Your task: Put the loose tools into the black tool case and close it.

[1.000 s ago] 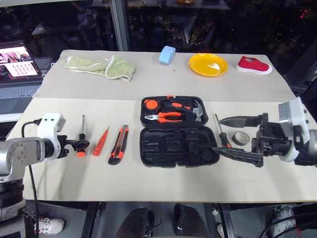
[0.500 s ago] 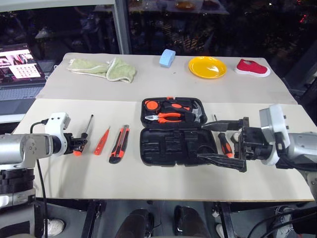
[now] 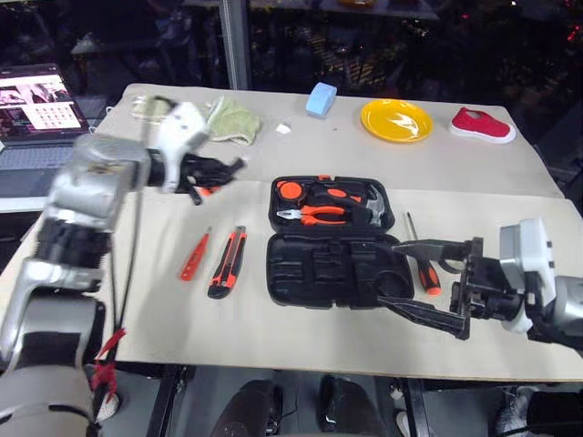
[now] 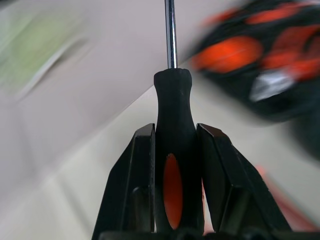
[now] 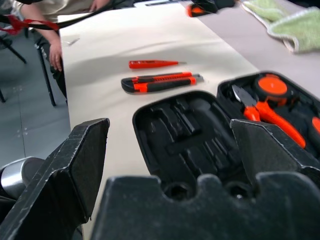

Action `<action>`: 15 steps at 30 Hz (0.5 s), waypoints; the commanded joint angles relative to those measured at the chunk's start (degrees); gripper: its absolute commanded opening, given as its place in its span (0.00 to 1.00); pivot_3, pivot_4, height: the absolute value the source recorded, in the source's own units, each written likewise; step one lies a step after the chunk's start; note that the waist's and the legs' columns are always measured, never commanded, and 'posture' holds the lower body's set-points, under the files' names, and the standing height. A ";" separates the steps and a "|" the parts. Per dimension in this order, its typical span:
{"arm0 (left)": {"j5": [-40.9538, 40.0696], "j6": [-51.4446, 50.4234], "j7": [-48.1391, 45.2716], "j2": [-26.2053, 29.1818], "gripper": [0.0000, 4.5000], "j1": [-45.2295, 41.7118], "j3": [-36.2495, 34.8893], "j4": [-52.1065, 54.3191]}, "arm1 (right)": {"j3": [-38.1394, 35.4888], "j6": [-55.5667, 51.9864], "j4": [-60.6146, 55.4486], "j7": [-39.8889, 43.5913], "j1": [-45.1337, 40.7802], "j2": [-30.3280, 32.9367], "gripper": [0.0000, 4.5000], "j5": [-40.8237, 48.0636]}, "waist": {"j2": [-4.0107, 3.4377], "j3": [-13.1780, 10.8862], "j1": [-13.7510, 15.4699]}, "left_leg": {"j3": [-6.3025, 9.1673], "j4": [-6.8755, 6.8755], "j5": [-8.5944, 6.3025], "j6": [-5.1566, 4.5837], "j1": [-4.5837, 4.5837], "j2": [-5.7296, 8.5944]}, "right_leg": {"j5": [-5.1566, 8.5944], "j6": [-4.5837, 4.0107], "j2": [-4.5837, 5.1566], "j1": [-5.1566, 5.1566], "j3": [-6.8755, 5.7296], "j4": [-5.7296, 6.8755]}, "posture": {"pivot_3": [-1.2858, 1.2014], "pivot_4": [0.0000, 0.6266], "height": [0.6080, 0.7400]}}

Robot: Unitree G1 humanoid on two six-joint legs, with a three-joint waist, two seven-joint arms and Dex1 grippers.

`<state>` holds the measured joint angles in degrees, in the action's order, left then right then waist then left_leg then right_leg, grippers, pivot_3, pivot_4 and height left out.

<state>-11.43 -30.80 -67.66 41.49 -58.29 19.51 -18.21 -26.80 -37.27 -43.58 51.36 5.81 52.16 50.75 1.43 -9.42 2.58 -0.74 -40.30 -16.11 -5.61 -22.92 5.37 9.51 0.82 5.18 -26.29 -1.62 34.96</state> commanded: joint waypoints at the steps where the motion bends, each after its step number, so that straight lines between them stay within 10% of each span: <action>1: 4.32 4.47 -8.02 -3.94 0.18 -2.86 7.33 0.62 | -5.38 0.21 -3.51 -2.74 3.44 -1.20 1.00 1.00 | 0.01 -0.01 -0.47 | 0.01 0.01 0.00 -0.01 -0.01 0.00 | 0.00 0.00 0.01 0.00 -0.28 -0.02 | 0.52 0.24 0.94; 15: 15.77 7.63 -2.51 -18.02 0.18 -5.56 11.83 -11.84 | -12.71 1.53 -3.74 -9.90 12.44 -6.76 1.00 0.72 | 0.02 -0.03 -0.32 | 0.12 -0.54 -0.09 -0.36 0.05 -0.21 | 0.06 -0.04 0.18 0.21 -0.11 0.07 | 0.52 0.24 0.94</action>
<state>3.29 -25.18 -70.72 23.65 -62.25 32.56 -30.12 -37.22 -37.18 -46.65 42.55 18.65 45.76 50.86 1.45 -9.46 2.26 -0.62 -40.90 -16.21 -6.00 -22.89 5.17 9.56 0.77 5.36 -26.08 -1.73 35.03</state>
